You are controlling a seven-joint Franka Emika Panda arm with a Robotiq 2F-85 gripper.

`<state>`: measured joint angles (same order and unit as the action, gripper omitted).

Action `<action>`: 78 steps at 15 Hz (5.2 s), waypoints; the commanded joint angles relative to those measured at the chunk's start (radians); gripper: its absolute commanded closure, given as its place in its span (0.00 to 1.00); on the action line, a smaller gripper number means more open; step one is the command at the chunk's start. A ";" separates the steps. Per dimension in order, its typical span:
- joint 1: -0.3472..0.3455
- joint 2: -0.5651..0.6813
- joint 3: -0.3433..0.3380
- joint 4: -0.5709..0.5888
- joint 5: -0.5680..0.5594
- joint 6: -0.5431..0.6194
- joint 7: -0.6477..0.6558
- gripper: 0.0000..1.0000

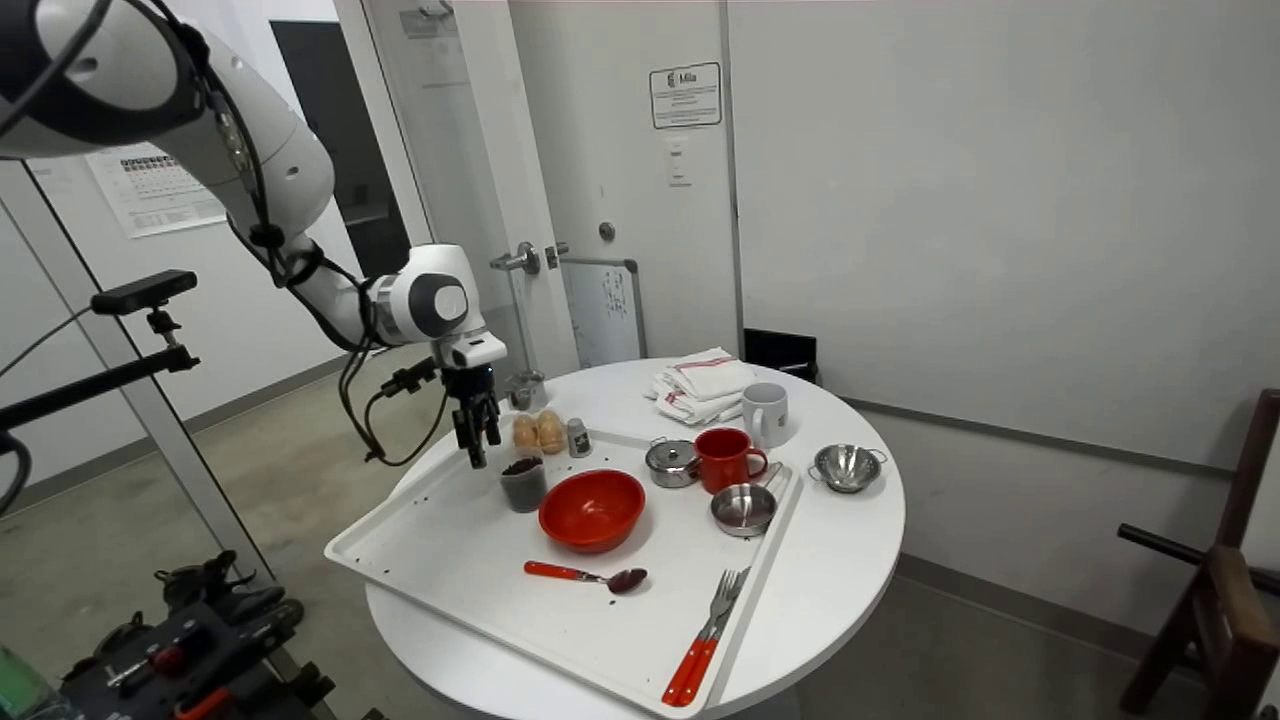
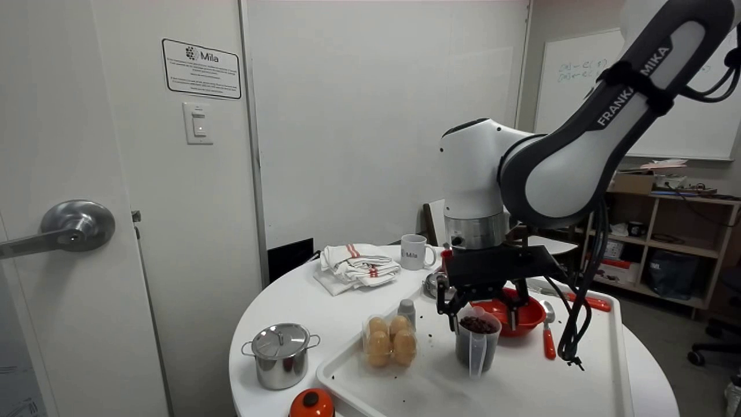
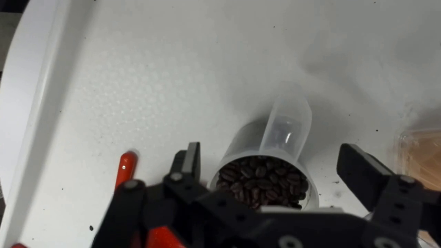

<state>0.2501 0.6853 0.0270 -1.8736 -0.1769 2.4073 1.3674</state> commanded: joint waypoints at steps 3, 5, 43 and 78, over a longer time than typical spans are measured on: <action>0.034 -0.024 -0.036 -0.024 0.015 0.008 -0.005 0.00; 0.043 -0.023 -0.049 -0.032 0.021 0.021 0.028 0.00; 0.054 0.091 -0.045 0.038 0.128 0.060 0.073 0.77; 0.057 0.055 -0.035 0.002 0.128 0.071 0.008 0.63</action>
<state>0.3015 0.7602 -0.0033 -1.8548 -0.0683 2.4830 1.4055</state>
